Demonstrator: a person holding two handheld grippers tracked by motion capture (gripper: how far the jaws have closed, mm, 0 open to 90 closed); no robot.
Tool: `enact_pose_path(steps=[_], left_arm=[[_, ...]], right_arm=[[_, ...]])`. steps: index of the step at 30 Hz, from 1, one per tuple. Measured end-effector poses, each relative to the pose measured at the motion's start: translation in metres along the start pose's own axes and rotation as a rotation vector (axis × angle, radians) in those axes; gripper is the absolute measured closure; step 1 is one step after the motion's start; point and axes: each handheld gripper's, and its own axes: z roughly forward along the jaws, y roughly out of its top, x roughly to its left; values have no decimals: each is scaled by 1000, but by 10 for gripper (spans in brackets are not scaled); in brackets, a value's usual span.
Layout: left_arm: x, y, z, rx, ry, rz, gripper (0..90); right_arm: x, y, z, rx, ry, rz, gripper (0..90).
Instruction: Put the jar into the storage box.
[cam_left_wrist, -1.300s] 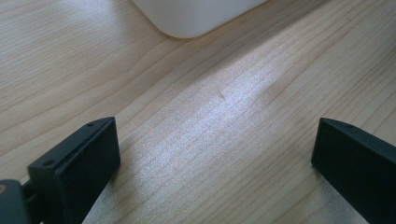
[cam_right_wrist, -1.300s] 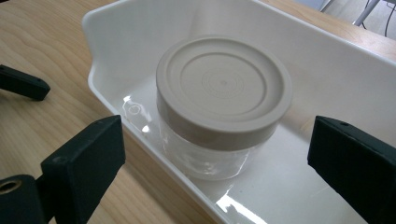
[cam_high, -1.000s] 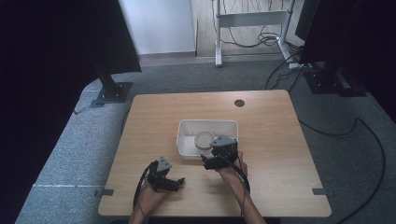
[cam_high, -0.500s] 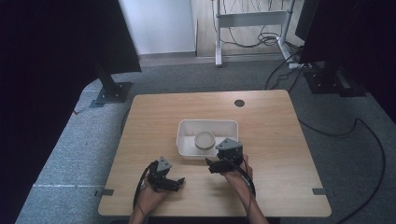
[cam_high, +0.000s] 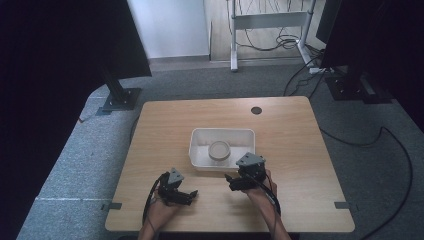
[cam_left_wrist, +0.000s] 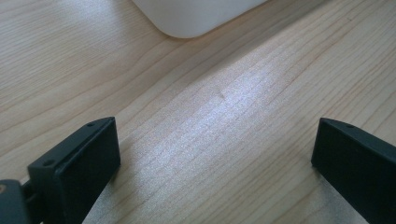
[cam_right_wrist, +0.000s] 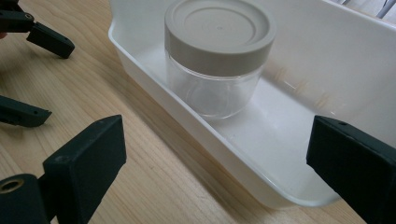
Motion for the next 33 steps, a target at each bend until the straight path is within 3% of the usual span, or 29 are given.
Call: enact_pose_path(steps=[16, 33], left_arm=[[0, 0, 0, 0, 0, 0, 9], [0, 0, 0, 0, 0, 0, 9]], right_arm=[[-8, -12, -19, 2, -9, -1, 51], [-20, -32, -38, 2, -38, 42, 45]])
